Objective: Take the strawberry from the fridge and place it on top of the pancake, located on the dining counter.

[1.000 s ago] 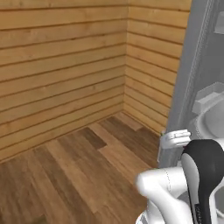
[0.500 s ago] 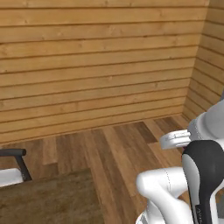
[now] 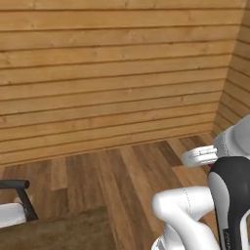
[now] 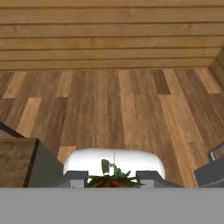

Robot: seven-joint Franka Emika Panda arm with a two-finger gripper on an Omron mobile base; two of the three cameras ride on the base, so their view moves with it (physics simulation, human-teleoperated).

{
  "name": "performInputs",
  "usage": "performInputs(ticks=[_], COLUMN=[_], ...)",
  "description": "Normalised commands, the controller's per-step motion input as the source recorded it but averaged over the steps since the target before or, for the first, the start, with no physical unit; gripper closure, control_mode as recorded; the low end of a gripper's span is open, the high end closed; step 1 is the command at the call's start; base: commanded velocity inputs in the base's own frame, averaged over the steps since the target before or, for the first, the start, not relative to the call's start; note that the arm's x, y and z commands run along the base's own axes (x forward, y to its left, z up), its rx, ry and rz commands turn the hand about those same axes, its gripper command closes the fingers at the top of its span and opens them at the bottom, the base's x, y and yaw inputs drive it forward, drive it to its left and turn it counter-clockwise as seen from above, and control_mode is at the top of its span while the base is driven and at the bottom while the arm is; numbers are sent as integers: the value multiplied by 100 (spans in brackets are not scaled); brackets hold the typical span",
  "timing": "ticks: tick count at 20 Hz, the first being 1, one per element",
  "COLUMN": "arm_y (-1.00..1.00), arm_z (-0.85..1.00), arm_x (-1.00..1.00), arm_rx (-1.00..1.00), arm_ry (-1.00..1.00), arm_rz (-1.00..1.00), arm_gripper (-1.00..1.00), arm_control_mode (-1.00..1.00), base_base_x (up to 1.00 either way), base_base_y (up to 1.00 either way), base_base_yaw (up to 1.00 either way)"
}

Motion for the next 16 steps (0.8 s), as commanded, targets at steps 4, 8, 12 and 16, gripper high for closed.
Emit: performInputs(ticks=[4, 8, 12, 16], arm_y=[0, 0, 0, 0], arm_z=[0, 0, 0, 0], arm_x=[0, 0, 0, 0], arm_rx=[0, 0, 0, 0], arm_ry=[0, 0, 0, 0], arm_rz=[0, 0, 0, 0], arm_gripper=[100, 100, 100, 100], arm_control_mode=[100, 100, 100, 100], base_base_x=[100, 100, 100, 100], base_base_y=[0, 4, 11, 26], base_base_yaw=[0, 0, 0, 3])
